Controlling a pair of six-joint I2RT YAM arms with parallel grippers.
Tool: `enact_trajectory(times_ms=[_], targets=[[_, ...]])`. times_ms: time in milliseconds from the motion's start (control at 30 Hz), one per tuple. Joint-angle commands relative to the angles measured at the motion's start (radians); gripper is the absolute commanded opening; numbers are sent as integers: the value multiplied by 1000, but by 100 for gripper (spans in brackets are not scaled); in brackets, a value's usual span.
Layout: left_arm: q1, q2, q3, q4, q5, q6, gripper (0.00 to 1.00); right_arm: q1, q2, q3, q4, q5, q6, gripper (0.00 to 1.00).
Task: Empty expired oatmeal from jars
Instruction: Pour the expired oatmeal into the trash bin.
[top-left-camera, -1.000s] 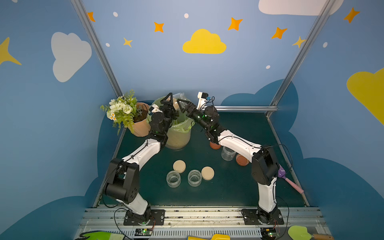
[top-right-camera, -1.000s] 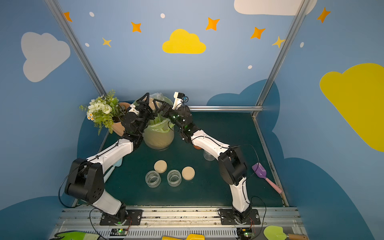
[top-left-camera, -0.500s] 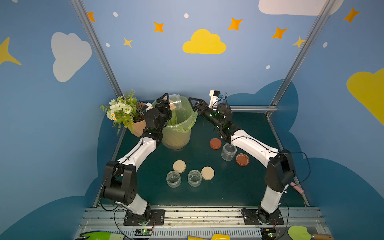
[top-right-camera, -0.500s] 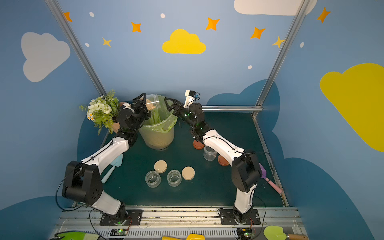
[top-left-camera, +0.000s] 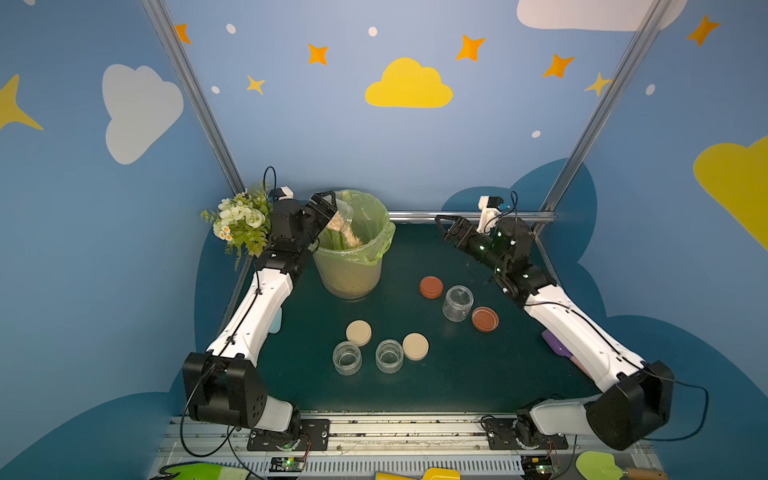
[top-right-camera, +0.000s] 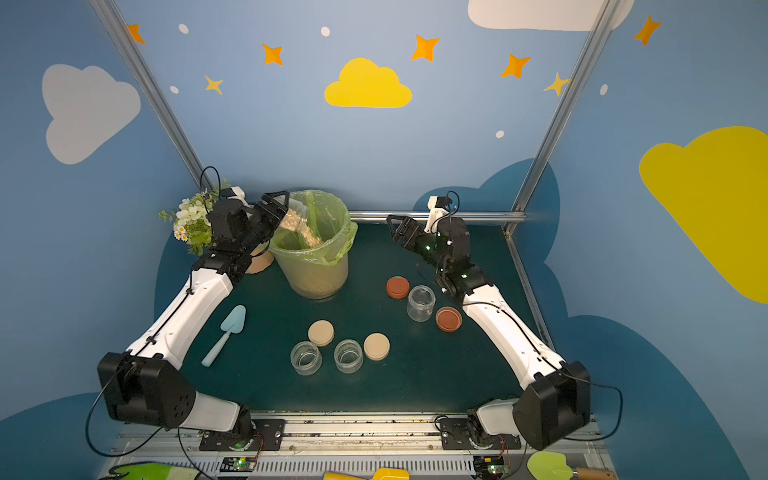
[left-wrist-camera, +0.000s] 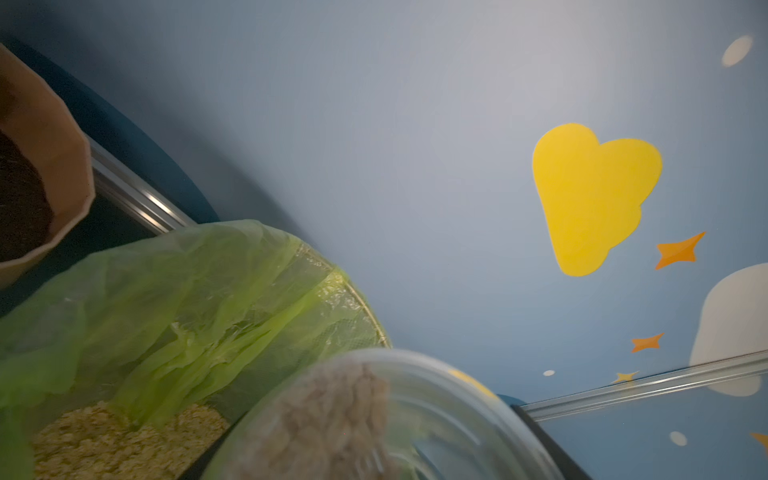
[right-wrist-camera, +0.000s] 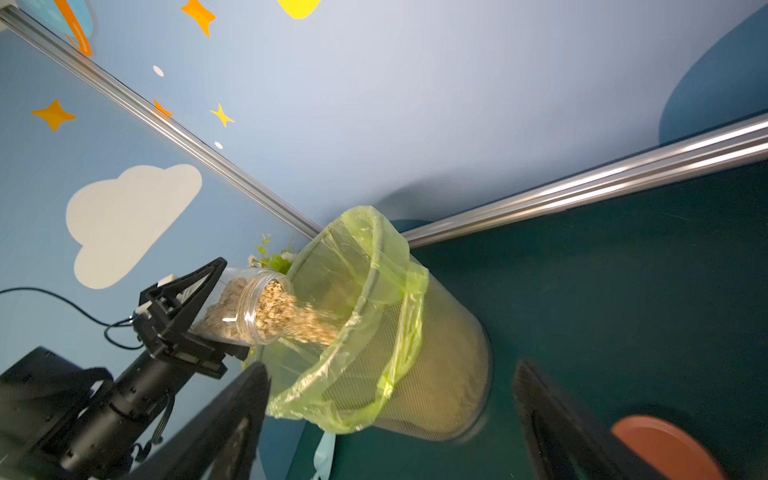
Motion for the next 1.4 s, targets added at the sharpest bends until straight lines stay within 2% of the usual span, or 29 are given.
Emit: enact_trajectory(times_ms=[0, 133, 267, 433, 667, 767, 800, 833, 867, 900, 933, 967, 1000, 1033, 1067, 1100, 1133, 1167, 1200, 1233, 1267, 1333, 1367], targets=[[3, 36, 47, -21, 6, 167, 3, -9, -88, -26, -124, 6, -103, 92], [1, 99, 97, -25, 43, 253, 3, -24, -161, -64, -199, 21, -151, 92], [-15, 159, 204, -112, 57, 373, 3, -44, -194, -63, -331, 26, -219, 92], [-98, 240, 367, -297, -64, 640, 3, -77, -218, -57, -457, 23, -297, 92], [-134, 268, 417, -334, -133, 767, 3, -104, -237, -92, -492, 9, -338, 92], [-126, 263, 411, -346, -228, 822, 3, -111, -247, -96, -509, 20, -343, 92], [-128, 260, 399, -335, -229, 805, 3, -113, -252, -103, -505, 17, -344, 92], [-137, 264, 389, -319, -129, 805, 3, -116, -256, -108, -497, 13, -345, 92], [-166, 278, 406, -353, -118, 849, 3, -116, -260, -114, -486, 5, -347, 92], [-193, 289, 422, -387, -199, 897, 3, -116, -259, -116, -478, -6, -350, 92], [-201, 292, 418, -381, -319, 883, 3, -116, -255, -113, -477, -13, -352, 92], [-188, 281, 383, -334, -248, 839, 3, -116, -253, -110, -478, -16, -351, 92], [-186, 272, 352, -293, -158, 863, 3, -116, -250, -111, -476, -22, -351, 92], [-203, 266, 351, -293, -214, 905, 3, -116, -249, -113, -472, -29, -352, 92], [-213, 260, 358, -292, -335, 903, 3, -116, -249, -115, -467, -35, -350, 92], [-207, 251, 351, -274, -320, 860, 3, -116, -248, -116, -466, -35, -351, 92], [-214, 251, 354, -277, -159, 897, 3, -116, -249, -120, -461, -37, -351, 92], [-248, 268, 392, -330, -190, 968, 3, -116, -247, -123, -453, -39, -352, 92], [-289, 295, 448, -394, -373, 1050, 3, -116, -243, -123, -449, -40, -351, 92], [-284, 306, 468, -407, -491, 1060, 3, -116, -239, -120, -455, -40, -353, 92], [-241, 297, 463, -420, -454, 998, 3, -116, -237, -114, -464, -42, -355, 92], [-122, 220, 401, -392, -226, 817, 3, -116, -244, -128, -460, -44, -354, 92], [-93, 187, 361, -345, -219, 744, 3, -116, -248, -138, -446, -44, -354, 92]])
